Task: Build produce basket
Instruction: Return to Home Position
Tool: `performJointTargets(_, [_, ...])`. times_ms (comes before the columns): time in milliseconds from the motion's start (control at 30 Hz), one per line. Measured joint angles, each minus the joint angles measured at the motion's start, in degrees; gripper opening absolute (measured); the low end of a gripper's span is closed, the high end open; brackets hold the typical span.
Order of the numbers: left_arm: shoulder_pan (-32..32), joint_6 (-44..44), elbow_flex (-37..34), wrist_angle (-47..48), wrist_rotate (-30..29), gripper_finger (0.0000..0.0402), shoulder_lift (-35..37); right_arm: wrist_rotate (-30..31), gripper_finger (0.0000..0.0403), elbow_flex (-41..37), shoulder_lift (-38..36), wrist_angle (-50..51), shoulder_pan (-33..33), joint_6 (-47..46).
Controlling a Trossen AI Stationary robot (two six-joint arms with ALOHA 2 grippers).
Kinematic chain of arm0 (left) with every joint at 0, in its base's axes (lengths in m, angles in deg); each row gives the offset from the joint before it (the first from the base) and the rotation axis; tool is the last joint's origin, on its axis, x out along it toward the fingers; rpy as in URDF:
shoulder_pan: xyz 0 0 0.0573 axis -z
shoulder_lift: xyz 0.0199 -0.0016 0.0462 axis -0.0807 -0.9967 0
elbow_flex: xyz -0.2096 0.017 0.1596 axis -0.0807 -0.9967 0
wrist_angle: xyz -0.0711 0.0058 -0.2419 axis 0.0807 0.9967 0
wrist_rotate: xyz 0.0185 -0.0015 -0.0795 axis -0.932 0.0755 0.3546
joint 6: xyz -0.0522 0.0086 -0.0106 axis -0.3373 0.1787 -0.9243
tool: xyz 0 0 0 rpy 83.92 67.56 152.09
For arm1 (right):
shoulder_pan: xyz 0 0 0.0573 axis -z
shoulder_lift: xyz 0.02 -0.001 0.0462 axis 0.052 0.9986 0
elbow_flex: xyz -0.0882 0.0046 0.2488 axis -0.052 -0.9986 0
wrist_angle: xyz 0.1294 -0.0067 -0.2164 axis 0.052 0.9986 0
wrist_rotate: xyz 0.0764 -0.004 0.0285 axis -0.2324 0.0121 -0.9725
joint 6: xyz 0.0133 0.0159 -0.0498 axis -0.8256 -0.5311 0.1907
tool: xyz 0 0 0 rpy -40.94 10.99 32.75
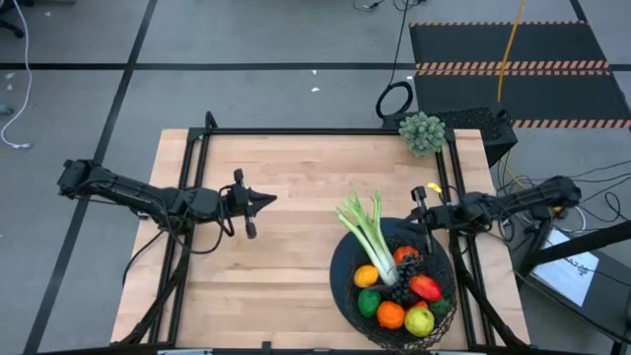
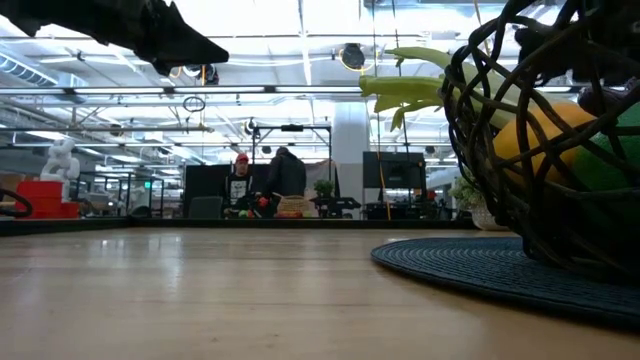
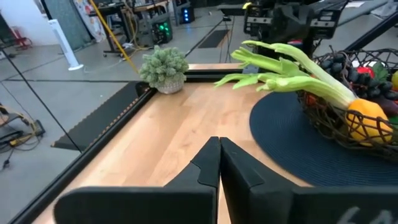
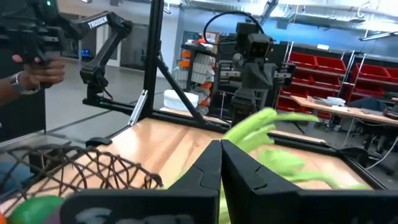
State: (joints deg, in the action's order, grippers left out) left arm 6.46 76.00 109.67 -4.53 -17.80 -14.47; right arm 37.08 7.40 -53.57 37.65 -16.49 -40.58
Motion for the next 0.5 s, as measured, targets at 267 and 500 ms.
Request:
performJointTargets(267, [0.0,-0.6,0.0,0.4,0.1,0.0015,0.0,-6.8,0.0,-1.7,-0.3,-0.7,8.5,-1.9])
performJointTargets(500, [1.8,-0.9,0.0,0.7,0.1,0.0008,0.0,-6.6,0.0,-1.8,-6.4,6.6,12.3,-1.7])
